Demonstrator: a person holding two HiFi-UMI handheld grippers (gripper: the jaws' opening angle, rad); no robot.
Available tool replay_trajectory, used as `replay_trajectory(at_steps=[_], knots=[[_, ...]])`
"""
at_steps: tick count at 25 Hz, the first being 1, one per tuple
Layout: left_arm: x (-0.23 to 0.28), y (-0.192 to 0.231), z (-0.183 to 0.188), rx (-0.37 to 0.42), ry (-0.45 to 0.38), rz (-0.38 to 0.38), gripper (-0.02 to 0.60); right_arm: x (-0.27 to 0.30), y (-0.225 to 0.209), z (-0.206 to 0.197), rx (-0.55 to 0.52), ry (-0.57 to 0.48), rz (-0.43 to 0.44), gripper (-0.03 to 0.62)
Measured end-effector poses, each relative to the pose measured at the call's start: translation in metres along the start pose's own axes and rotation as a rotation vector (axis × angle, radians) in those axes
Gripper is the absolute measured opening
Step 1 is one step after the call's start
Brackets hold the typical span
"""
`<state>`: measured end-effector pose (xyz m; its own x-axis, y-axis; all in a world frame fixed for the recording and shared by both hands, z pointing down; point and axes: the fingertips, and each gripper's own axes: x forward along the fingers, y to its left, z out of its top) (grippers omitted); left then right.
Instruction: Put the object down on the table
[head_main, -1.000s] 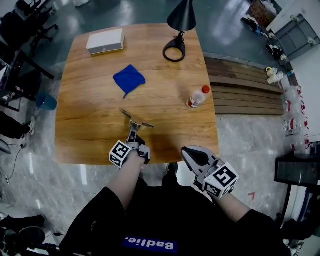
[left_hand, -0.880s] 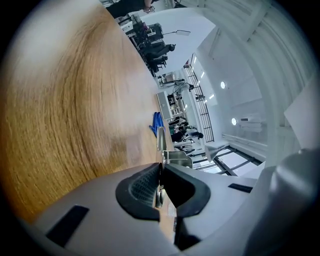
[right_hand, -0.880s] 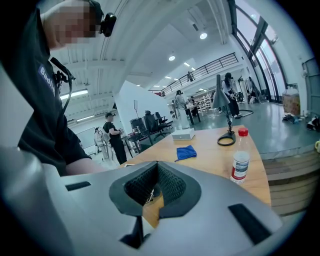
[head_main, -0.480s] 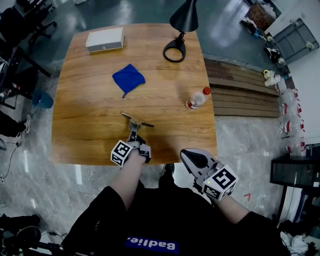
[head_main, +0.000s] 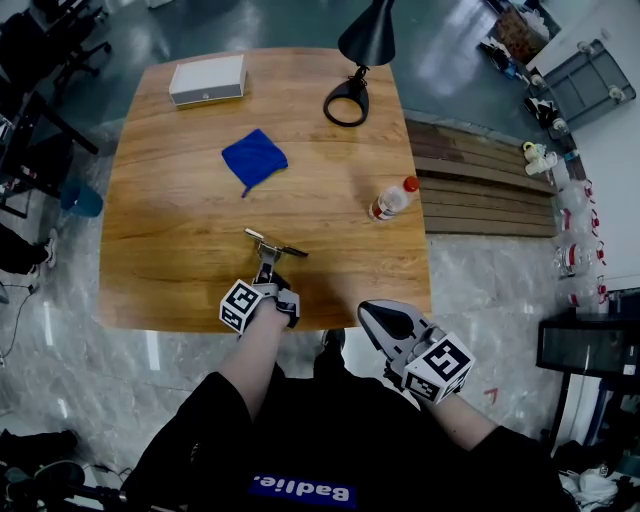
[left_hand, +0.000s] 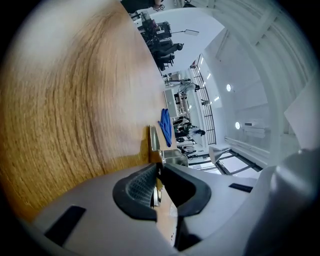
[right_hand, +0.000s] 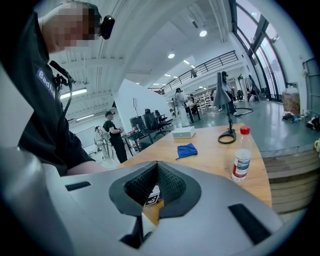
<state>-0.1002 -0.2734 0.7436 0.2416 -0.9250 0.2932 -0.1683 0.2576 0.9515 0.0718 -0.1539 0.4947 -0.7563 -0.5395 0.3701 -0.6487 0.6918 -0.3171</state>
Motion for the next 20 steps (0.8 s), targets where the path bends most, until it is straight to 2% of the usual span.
replay_trajectory(at_steps=[4, 7, 12, 20], knots=[[0.003, 0.000, -0.002, 0.012, 0.018, 0.006, 0.037, 0.000, -0.004, 0.001, 0.004, -0.002, -0.001, 0.005], [0.004, 0.002, -0.004, 0.023, 0.034, 0.019, 0.082, 0.000, -0.005, 0.002, 0.006, -0.005, 0.003, 0.005], [0.001, 0.002, -0.005, 0.035, 0.050, 0.028, 0.121, -0.002, -0.006, 0.003, 0.009, -0.009, 0.007, 0.006], [-0.014, 0.008, -0.003, 0.046, 0.060, 0.081, 0.143, -0.008, -0.007, 0.007, 0.021, -0.023, 0.029, 0.006]])
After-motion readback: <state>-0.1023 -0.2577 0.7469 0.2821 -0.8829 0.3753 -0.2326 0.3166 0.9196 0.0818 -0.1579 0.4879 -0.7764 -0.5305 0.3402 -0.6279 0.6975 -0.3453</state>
